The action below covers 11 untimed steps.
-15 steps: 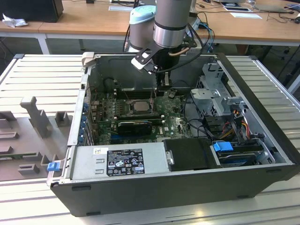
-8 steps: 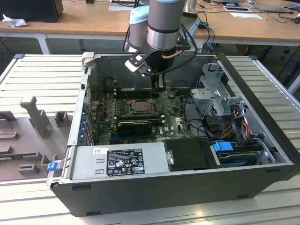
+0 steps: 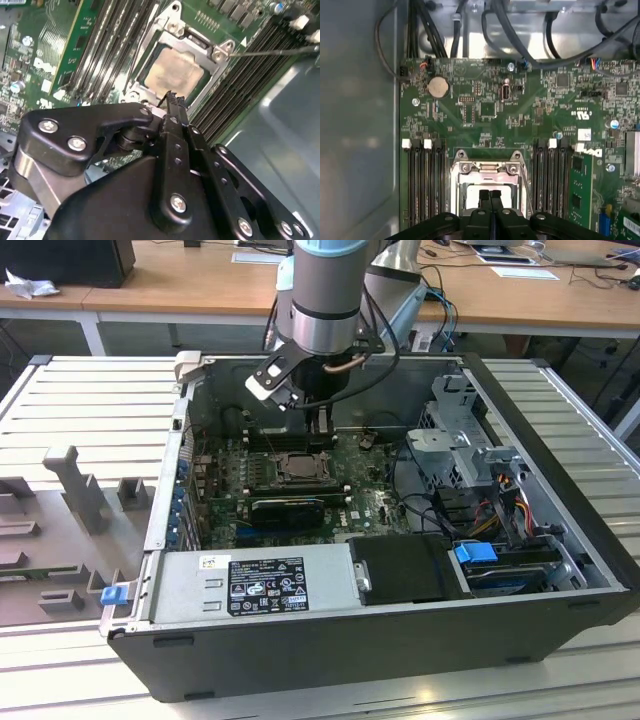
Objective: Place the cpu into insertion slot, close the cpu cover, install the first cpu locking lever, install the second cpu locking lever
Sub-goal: 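Close the cpu cover, then install the first cpu locking lever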
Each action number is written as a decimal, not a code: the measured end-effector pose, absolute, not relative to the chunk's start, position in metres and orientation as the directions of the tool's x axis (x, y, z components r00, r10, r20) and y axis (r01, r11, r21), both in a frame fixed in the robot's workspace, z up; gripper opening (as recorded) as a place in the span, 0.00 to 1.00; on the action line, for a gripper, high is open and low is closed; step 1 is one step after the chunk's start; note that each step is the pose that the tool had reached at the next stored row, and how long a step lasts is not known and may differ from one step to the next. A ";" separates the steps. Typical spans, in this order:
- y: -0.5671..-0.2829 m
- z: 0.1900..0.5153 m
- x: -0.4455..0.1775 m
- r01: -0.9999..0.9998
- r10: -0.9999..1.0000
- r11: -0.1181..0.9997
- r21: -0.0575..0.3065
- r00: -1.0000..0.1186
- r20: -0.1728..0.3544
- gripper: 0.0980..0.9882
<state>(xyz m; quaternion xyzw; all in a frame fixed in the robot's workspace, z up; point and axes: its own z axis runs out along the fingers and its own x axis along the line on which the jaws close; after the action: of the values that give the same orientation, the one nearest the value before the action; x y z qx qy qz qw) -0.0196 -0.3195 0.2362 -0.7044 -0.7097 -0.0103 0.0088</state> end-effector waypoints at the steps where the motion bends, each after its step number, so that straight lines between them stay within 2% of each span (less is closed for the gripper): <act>1: -0.319 0.236 -0.021 1.000 1.000 0.007 0.002 -0.008 0.027 0.01; 11: -0.319 0.235 -0.034 1.000 0.999 0.007 0.002 -0.008 0.031 0.01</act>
<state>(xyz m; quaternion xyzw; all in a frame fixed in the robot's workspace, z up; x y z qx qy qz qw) -0.0341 -0.3193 0.2349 -0.7044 -0.7097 -0.0116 0.0102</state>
